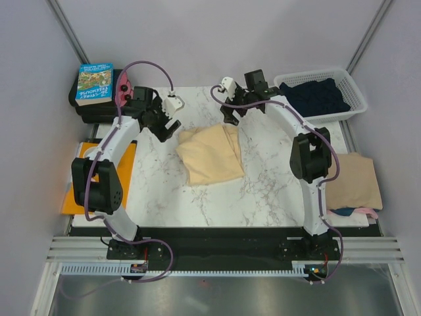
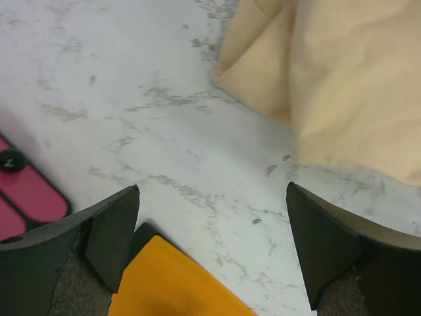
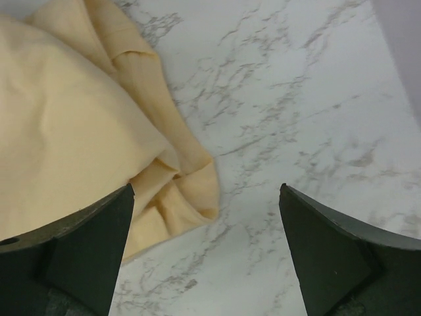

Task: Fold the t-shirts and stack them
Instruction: Fold the long partially folded tshirt into a neat square, then smooth out wrinkles on the folded tshirt

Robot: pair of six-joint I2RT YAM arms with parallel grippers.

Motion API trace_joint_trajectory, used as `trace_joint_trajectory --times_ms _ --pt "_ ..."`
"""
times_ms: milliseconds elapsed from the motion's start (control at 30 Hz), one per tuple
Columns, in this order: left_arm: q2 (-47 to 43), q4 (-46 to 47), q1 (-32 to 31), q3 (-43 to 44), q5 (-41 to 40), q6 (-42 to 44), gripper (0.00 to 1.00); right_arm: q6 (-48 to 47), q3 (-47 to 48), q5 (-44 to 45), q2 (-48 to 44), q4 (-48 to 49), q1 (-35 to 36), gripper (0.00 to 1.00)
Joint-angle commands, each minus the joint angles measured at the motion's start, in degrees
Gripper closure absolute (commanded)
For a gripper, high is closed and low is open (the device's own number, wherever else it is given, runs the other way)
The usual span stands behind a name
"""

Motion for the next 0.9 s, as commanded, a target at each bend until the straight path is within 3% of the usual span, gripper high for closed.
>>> trace_joint_trajectory --times_ms 0,167,433,567,733,833,867 --pt "3.44 -7.46 0.4 0.27 9.54 3.13 0.0 0.87 3.63 -15.99 4.02 -9.06 0.43 0.02" --pt "6.61 -11.85 0.84 2.64 12.01 5.24 0.0 0.34 6.62 -21.79 7.0 -10.03 0.43 0.02" --pt "11.97 -15.73 1.02 7.91 13.07 6.74 0.0 -0.01 12.07 -23.3 11.75 -9.85 0.34 0.04" --pt "14.08 -16.7 1.11 10.2 12.81 6.91 0.0 -0.1 13.65 -22.42 13.86 -9.67 0.43 0.18" --pt "16.45 -18.02 1.11 13.54 12.98 6.91 0.0 -0.63 13.92 -22.42 15.36 -9.59 0.34 0.23" --pt "17.77 -18.98 1.11 15.3 13.07 7.53 0.01 -1.15 14.27 -21.81 15.8 -9.5 0.34 0.37" --pt "18.65 -19.33 1.11 15.74 13.24 7.79 0.0 -1.33 14.44 -21.02 15.89 -9.59 0.52 0.51"
